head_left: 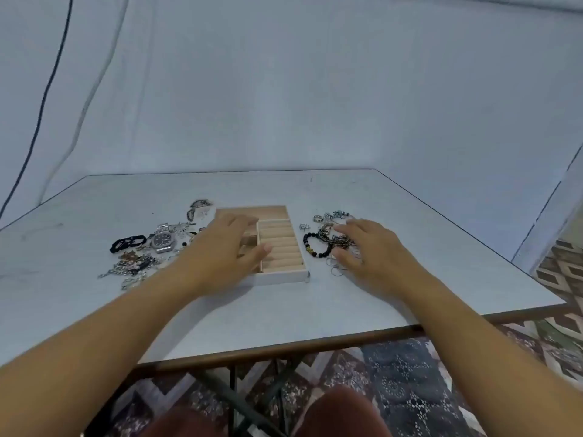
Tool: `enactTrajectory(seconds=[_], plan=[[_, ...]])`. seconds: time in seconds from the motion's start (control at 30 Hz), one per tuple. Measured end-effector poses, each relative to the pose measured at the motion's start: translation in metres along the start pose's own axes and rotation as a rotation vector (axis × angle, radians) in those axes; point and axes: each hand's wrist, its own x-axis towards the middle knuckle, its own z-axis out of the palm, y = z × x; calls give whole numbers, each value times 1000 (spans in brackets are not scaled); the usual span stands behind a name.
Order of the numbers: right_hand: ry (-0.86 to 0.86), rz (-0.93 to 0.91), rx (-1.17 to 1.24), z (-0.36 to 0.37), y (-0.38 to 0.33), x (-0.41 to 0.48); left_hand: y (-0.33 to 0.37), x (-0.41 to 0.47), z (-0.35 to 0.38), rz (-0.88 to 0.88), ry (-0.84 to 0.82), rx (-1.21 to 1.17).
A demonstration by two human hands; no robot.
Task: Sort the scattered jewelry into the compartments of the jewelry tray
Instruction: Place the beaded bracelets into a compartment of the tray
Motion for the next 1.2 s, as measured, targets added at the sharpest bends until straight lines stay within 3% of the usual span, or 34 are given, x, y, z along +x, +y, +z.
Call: enactTrajectory(seconds=[0.33,0.6,0.8,1.0,1.2], plan=[[-128,102,80,9,16,-17,1,-9,20,128,-86,100],[-155,118,76,6,15,-16,2,-5,19,62,-151,69],[-184,125,92,4,15,-15,22,55,12,82,-41,23],[-165,161,122,8,16,-15,43,109,43,63,-122,106],[-156,157,121,10,19,-15,56,122,48,34,-156,367]])
